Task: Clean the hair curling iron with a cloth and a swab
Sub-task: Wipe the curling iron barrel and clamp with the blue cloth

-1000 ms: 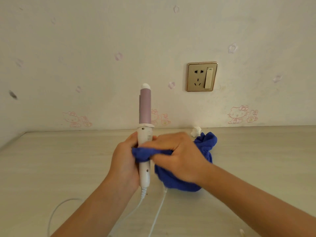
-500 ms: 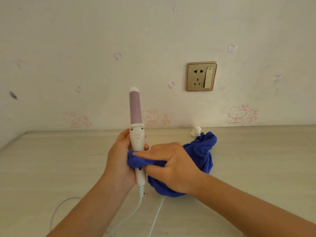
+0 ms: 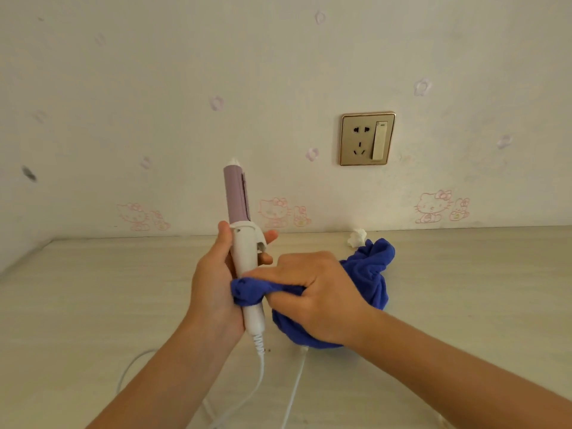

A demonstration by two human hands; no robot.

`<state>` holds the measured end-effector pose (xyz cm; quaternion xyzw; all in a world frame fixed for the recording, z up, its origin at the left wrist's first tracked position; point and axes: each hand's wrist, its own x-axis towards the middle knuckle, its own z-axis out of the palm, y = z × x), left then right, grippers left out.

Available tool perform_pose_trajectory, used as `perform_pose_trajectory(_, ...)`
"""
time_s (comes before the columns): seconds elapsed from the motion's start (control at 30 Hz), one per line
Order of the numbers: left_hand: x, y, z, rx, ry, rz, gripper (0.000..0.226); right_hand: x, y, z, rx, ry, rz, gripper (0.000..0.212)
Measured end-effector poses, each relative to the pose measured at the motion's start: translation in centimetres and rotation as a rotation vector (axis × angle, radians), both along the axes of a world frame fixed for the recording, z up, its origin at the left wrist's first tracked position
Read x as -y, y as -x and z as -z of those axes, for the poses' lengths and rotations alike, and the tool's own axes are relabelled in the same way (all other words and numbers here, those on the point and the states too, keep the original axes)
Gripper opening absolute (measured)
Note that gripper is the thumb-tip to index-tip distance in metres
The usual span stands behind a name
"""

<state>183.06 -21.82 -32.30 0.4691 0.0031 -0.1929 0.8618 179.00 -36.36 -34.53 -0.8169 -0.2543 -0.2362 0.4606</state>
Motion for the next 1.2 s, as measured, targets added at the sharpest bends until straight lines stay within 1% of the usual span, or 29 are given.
perform_pose_trajectory(0.1,0.9,1.2,-0.2,0.055,0.006,-0.018,0.060,1.2,-0.9,-1.2,0.044,-0.164,0.136,0.043)
perform_pose_trajectory(0.17,2.0,2.0,0.1,0.050,0.011,-0.022,0.054,2.2,-1.5,-1.7,0.055,-0.198,0.278,0.045)
perform_pose_trajectory(0.2,2.3,2.3,0.0,0.032,0.018,-0.031,0.053,2.4,-1.6,-1.6,0.051,-0.192,0.312,0.044)
perform_pose_trajectory(0.27,2.5,2.0,0.0,-0.013,0.034,-0.068,0.057,1.9,-1.1,-1.1,0.027,-0.174,0.258,0.039)
perform_pose_trajectory(0.33,1.9,1.3,0.0,-0.058,0.033,-0.088,0.070,0.7,-0.2,-0.2,0.000,-0.140,0.117,0.039)
perform_pose_trajectory(0.37,1.4,0.9,-0.1,-0.053,0.023,-0.090,0.076,0.2,0.2,0.1,-0.007,-0.103,0.064,0.041)
perform_pose_trajectory(0.43,0.9,0.6,-0.1,-0.001,0.004,-0.094,0.080,-0.2,0.2,0.0,0.006,-0.042,0.046,0.041)
perform_pose_trajectory(0.47,0.9,0.8,0.0,0.025,0.009,-0.087,0.077,0.1,-0.1,-0.3,0.021,-0.048,0.072,0.040)
perform_pose_trajectory(0.57,1.8,1.5,0.4,0.074,0.059,-0.032,0.051,1.1,-0.8,-1.2,0.045,-0.093,0.218,0.037)
perform_pose_trajectory(0.6,2.1,1.7,0.4,0.084,0.072,-0.010,0.046,1.3,-1.0,-1.3,0.050,-0.092,0.258,0.037)
perform_pose_trajectory(0.67,2.0,1.4,0.3,0.095,0.093,0.019,0.044,1.5,-1.0,-1.4,0.058,-0.094,0.298,0.039)
perform_pose_trajectory(0.7,1.8,1.1,0.1,0.084,0.100,0.024,0.044,1.4,-0.9,-1.2,0.057,-0.095,0.284,0.040)
perform_pose_trajectory(0.77,1.2,0.3,-0.3,0.043,0.102,0.001,0.047,1.0,-0.3,-0.5,0.041,-0.075,0.163,0.039)
perform_pose_trajectory(0.83,0.4,-0.4,-0.5,0.015,0.070,-0.057,0.053,0.0,0.4,0.3,0.035,0.016,0.043,0.041)
perform_pose_trajectory(0.9,0.2,-0.4,-0.4,0.004,0.064,-0.080,0.056,-0.4,0.4,0.4,0.066,0.050,0.038,0.041)
perform_pose_trajectory(1.0,0.8,0.6,-0.2,-0.057,0.138,-0.005,0.054,0.7,-0.5,-0.2,0.106,-0.032,0.165,0.039)
perform_pose_trajectory(1.07,1.1,1.0,0.1,-0.083,0.164,0.040,0.058,1.1,-0.6,-0.3,0.101,-0.049,0.185,0.040)
perform_pose_trajectory(1.13,0.9,0.8,0.0,-0.094,0.185,0.061,0.059,0.6,-0.2,-0.2,0.041,-0.072,0.070,0.041)
perform_pose_trajectory(1.2,0.6,0.4,-0.2,-0.121,0.218,0.038,0.053,0.2,0.1,-0.2,-0.013,-0.065,-0.045,0.042)
